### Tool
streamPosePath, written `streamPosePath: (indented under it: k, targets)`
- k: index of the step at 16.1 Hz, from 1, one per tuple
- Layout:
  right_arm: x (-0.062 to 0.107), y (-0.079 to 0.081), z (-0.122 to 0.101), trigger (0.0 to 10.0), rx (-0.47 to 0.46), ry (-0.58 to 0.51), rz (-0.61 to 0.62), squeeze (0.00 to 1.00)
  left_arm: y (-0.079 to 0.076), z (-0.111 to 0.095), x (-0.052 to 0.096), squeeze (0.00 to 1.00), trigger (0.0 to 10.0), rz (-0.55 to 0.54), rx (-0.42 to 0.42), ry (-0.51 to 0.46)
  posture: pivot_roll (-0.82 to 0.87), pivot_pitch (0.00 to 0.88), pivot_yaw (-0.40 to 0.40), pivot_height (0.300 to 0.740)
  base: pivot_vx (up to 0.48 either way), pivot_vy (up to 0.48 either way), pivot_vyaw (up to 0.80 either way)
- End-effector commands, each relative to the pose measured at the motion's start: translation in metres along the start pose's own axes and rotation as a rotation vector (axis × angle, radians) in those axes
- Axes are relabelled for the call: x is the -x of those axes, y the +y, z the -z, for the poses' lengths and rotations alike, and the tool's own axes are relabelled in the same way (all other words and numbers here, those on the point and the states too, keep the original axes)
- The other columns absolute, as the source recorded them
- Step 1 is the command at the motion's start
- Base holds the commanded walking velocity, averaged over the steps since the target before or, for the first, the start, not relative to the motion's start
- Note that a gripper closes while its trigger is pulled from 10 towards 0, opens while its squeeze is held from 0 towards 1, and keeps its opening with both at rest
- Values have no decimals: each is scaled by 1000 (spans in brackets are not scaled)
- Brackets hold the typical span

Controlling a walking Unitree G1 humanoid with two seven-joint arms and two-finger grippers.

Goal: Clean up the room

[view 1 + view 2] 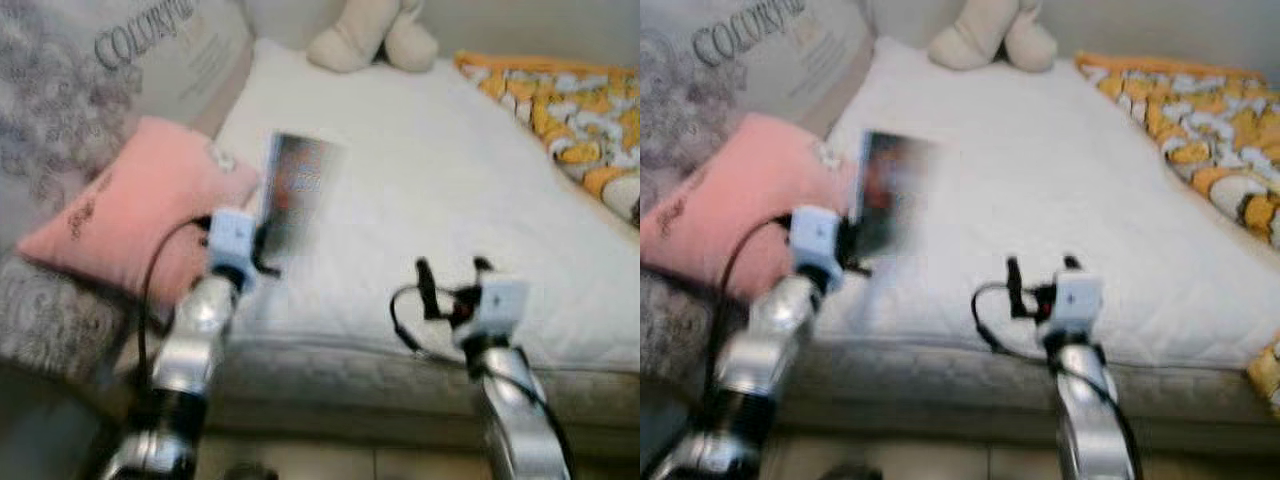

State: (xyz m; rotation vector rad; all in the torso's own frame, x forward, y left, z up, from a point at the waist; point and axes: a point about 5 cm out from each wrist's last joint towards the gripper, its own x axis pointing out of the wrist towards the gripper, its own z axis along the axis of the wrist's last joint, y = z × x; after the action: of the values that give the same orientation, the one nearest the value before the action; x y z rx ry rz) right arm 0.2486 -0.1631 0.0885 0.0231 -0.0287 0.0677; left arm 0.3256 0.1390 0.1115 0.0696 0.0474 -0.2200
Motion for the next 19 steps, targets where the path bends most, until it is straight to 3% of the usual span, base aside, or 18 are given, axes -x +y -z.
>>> streamPosePath:
  k: [1,4,7,10,12,17,19]
  targets:
    - [1,-10,-4,10000,15,-8,27,0,-13,-18,-10,0,10000,65,-3,-60,-51,0,-29,714,341,337,0]
    - [1,-8,-4,10000,17,-1,7,0,-23,-20,-20,0,10000,147,-37,-30,-62,0,-29,714,107,119,0]
    - [13,-12,-5,10000,25,19,3,0,-13,-17,-41,0,10000,231,24,122,-95,0,-39,714,0,0,0]
    - [35,-19,-1,10000,54,86,-13,0,-31,-9,-48,0,10000,514,247,272,-140,1,-60,714,0,0,0]
    - [42,-22,-7,10000,64,86,-8,0,-41,-6,-46,0,10000,650,279,334,-190,10,-57,714,0,0,0]
    - [44,-17,-9,10000,54,88,-2,0,-39,-34,-53,0,10000,800,371,319,-201,0,-23,714,0,0,0]
    - [48,-16,-9,10000,47,97,7,0,-35,-32,-56,0,10000,763,293,326,-216,2,-15,714,0,0,0]
